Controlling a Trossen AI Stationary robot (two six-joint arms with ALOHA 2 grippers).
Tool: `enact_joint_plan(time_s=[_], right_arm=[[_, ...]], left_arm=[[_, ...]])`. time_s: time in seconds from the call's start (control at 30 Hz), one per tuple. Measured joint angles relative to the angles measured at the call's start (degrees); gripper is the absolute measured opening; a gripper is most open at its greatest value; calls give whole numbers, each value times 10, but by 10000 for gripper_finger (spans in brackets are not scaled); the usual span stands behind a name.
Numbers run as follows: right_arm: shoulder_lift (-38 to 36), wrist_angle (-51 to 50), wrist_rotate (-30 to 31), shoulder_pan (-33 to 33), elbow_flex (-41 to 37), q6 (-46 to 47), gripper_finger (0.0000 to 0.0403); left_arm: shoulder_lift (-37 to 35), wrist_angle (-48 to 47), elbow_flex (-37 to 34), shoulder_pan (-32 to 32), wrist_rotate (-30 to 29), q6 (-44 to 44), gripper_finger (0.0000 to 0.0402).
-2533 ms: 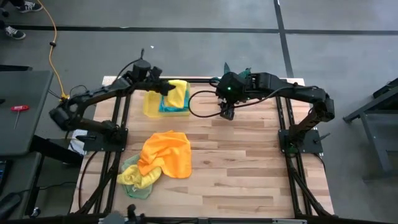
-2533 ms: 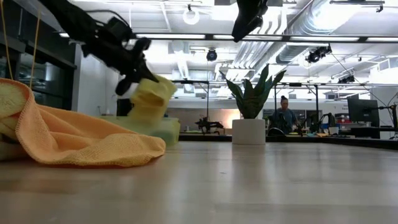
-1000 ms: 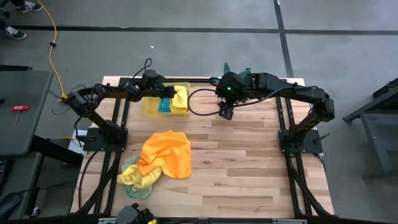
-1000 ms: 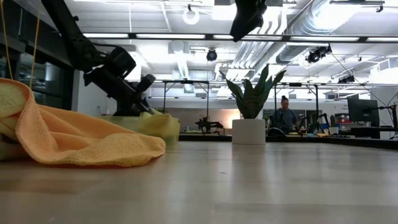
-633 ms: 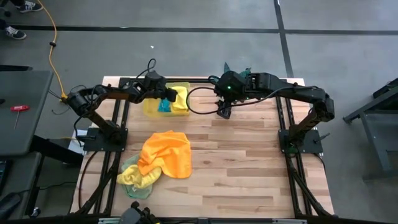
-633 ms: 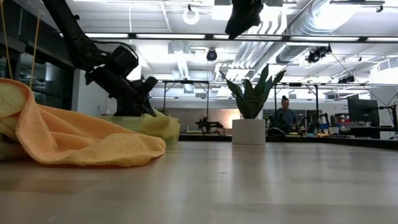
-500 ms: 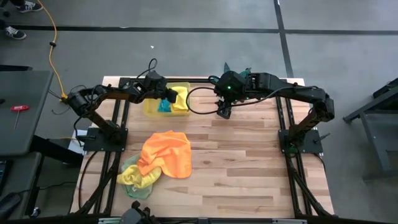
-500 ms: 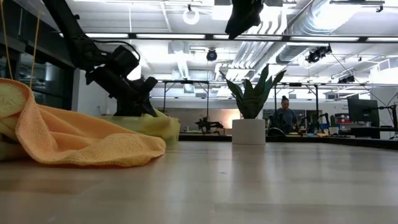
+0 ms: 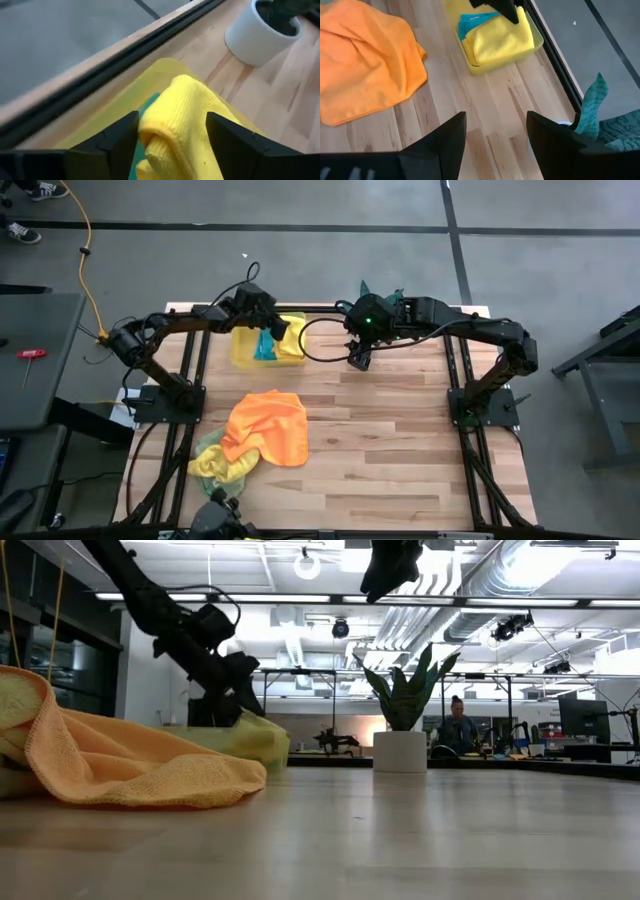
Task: Fold microfiber towels
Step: Stack the folded yellow microfiber cloth on top of the folded blue microfiber cloth in the bin
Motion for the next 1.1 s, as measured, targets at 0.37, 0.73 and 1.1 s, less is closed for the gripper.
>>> enact_joint_plan(time_s=[0.37, 0.73, 1.1], right_arm=[[0, 0, 0, 0, 0, -4, 200], [0, 0, 0, 0, 0, -1, 200], [0, 0, 0, 0, 0, 16, 200]], left_arm=[[-80, -53, 28, -8, 1, 124, 151], [-26, 77, -74, -44, -34, 80, 2], [60, 79, -74, -45, -52, 33, 0]])
